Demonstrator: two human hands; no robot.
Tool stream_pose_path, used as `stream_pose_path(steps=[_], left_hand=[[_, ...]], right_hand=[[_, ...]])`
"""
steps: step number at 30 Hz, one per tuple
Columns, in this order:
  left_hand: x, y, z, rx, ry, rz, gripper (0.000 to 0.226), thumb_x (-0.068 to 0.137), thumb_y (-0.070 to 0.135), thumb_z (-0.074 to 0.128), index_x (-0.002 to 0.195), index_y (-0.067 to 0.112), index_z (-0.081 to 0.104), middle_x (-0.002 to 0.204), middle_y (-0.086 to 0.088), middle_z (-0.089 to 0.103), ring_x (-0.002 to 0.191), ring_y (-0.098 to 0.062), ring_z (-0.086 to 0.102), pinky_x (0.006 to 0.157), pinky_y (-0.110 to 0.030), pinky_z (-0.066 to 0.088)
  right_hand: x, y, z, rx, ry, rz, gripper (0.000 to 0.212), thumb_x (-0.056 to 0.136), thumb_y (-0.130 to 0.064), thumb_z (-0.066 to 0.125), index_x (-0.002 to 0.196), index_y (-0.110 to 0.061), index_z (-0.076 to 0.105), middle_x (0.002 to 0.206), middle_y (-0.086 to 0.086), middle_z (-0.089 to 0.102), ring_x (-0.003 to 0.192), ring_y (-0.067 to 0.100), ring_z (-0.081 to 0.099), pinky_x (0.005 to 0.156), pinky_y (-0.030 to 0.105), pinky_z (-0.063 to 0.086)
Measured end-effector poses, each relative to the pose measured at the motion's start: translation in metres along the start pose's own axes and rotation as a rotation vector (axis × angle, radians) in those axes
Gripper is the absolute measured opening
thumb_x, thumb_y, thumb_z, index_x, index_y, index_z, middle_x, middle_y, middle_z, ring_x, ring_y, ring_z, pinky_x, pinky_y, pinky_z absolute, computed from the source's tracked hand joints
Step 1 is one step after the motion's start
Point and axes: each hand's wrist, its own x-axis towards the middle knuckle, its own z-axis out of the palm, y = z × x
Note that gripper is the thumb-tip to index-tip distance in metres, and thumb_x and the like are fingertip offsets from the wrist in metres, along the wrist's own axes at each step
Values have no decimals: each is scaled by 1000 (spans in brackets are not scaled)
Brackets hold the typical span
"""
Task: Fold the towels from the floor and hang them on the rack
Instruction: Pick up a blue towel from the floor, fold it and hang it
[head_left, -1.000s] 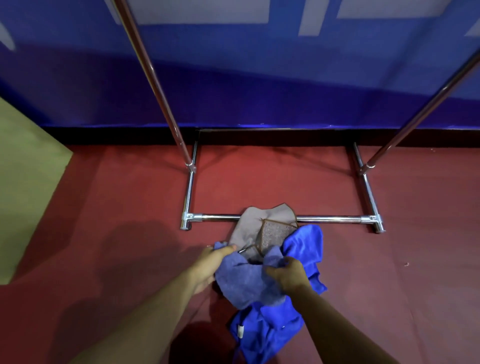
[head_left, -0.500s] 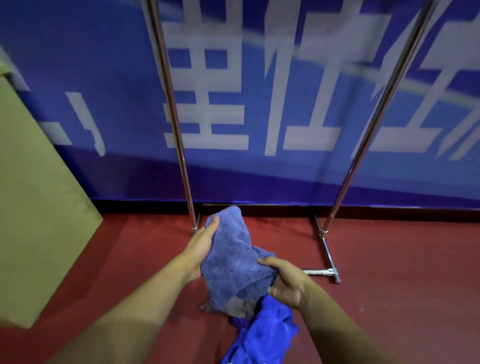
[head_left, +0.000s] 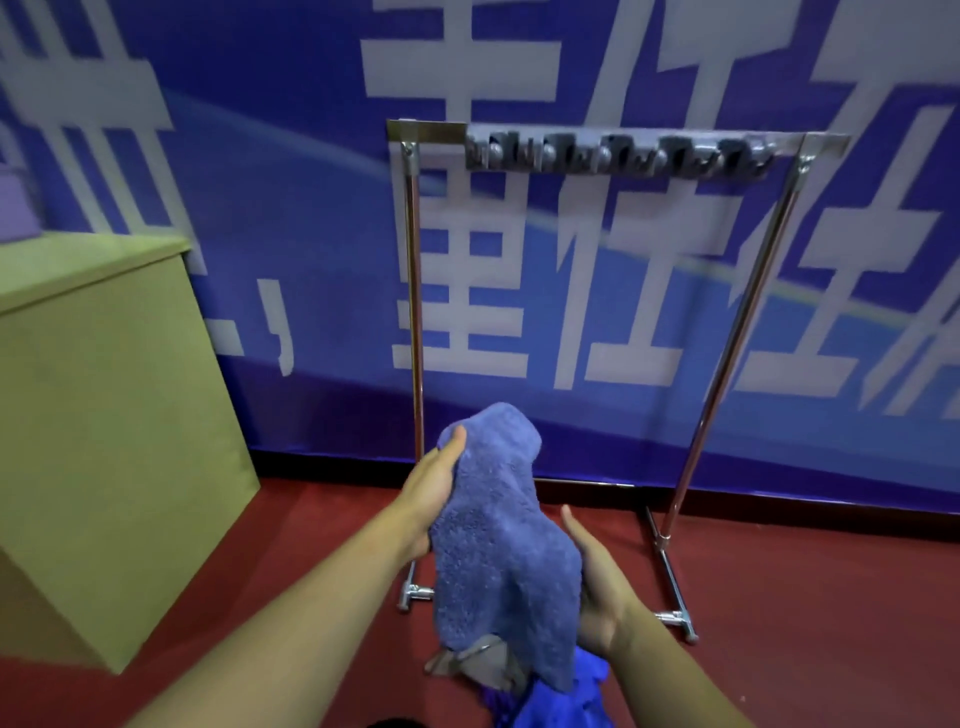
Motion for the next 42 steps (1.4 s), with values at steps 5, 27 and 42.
stream_pose_path(steps=[5,27,42], left_hand=[[-8,-12,-19,118,109,104,42,101,52,49,117,18,67,106,-8,76,102,-23,71,97,-45,54],[19,-63,-84,-54,-2,-143,29,100,10,48,120,-1,67,112,-22,72,97,-25,70,85,-34,57],[23,-68,-73,465,304,304,5,98,25,62,98,21,65,92,-2,73,81,-13,65,80,-35,52]], right_hand=[[5,-5,-20,-251,185,-143,46,81,-34,71,115,-2,74,113,23,72,96,33,70,86,42,57],[38,-38,-58,-118,377,-389,31,88,-24,70,116,-20,57,103,9,62,90,24,62,84,41,51],[19,-46,-75,-180,459,-429,35,86,2,71,121,-2,63,106,11,71,86,16,67,60,22,59]])
